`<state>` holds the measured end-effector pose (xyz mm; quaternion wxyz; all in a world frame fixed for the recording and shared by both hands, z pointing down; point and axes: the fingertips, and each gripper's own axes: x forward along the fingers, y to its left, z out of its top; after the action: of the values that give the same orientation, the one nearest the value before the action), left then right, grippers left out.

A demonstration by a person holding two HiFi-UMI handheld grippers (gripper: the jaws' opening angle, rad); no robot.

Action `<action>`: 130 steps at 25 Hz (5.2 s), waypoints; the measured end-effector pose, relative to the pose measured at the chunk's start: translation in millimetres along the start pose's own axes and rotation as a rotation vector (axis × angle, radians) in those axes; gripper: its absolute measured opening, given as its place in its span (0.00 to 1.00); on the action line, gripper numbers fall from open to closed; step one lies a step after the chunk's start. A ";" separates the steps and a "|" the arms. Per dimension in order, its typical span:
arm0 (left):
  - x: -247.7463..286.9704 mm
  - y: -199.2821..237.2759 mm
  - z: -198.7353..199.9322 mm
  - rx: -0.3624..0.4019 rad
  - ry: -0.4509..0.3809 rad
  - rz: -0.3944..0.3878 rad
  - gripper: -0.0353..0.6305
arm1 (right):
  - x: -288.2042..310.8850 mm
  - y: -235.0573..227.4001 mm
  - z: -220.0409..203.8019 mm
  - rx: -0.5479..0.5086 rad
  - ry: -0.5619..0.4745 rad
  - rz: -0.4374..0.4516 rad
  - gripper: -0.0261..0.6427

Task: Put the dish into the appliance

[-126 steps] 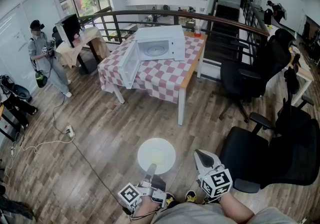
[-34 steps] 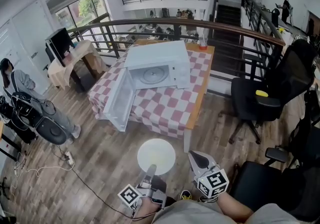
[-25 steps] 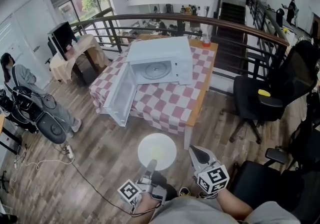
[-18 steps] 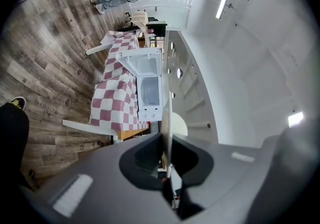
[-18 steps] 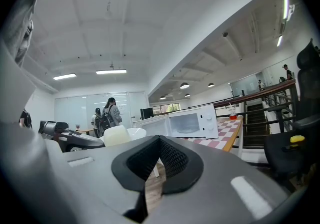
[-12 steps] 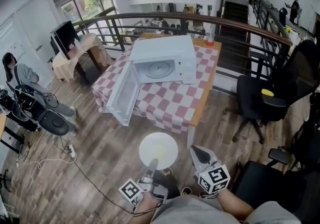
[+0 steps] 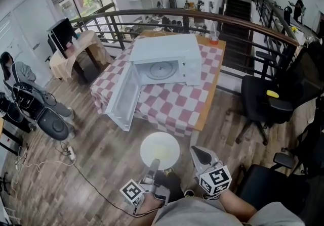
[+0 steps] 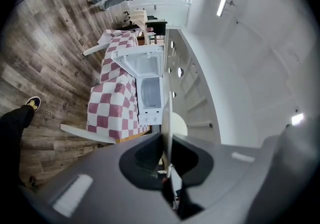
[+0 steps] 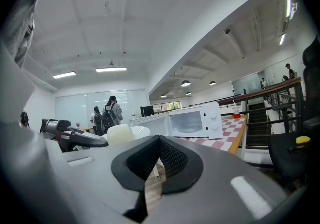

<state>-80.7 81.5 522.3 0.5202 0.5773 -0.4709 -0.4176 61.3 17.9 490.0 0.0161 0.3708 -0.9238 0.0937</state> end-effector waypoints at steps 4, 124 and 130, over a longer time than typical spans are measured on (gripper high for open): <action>21.2 3.9 8.6 0.004 0.012 -0.001 0.09 | 18.4 -12.9 -2.8 0.005 0.016 -0.009 0.04; 538.7 134.9 260.7 -0.028 0.094 0.183 0.09 | 448.2 -233.5 31.4 0.082 0.099 -0.098 0.04; 565.8 150.6 279.3 -0.018 0.084 0.205 0.09 | 453.8 -241.4 26.1 0.070 0.112 -0.113 0.04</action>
<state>-251.2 -532.2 645.6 0.5843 0.5385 -0.5016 -0.3420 -100.3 -467.2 548.4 0.0601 0.4169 -0.8952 0.1454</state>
